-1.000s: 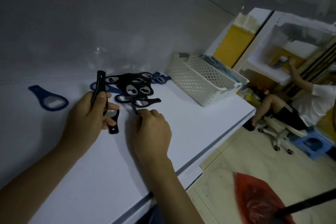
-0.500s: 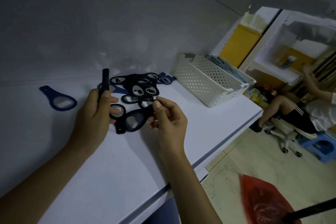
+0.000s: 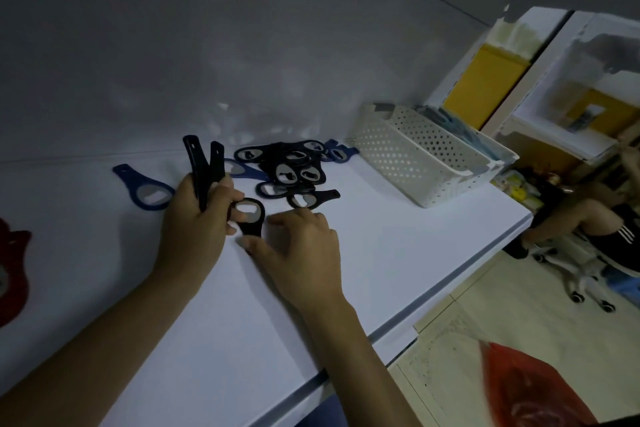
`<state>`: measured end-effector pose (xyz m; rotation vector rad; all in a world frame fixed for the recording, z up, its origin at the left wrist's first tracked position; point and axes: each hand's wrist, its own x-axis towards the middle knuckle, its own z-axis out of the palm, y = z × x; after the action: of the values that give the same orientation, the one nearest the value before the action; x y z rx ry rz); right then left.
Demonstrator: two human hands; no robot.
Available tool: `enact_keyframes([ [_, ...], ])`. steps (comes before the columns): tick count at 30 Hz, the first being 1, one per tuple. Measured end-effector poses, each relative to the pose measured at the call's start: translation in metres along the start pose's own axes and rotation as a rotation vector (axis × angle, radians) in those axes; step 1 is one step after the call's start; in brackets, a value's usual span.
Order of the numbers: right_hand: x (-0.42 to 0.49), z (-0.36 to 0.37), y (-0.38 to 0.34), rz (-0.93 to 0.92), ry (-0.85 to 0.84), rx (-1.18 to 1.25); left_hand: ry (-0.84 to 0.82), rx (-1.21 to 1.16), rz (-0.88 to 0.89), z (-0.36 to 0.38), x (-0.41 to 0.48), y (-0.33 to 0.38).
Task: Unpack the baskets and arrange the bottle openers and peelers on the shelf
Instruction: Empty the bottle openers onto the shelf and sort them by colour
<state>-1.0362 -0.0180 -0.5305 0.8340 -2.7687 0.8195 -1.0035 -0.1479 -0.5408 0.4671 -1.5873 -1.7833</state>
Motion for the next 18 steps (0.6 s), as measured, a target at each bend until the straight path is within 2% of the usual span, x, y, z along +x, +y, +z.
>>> enact_keyframes([
  [2, -0.001, -0.001, -0.004, -0.058, 0.06, -0.082, 0.0, -0.012, 0.001, 0.002, -0.001, 0.002],
  [5, -0.003, 0.0, -0.004, -0.048, 0.08, -0.095, 0.02, -0.031, -0.043, 0.003, -0.001, 0.004],
  [9, -0.001, -0.004, 0.001, 0.023, 0.05, 0.188, 0.026, -0.028, -0.038, 0.003, -0.003, 0.005],
  [13, 0.0, -0.005, 0.004, 0.019, 0.069, 0.27, -0.005, -0.031, -0.005, 0.001, -0.003, 0.007],
  [14, 0.0, -0.005, 0.003, 0.06, 0.097, 0.359, -0.008, -0.047, -0.003, 0.0, -0.003, 0.007],
  [18, 0.002, -0.018, 0.005, 0.206, 0.18, 0.967, 0.036, -0.145, -0.074, -0.002, 0.0, 0.009],
])
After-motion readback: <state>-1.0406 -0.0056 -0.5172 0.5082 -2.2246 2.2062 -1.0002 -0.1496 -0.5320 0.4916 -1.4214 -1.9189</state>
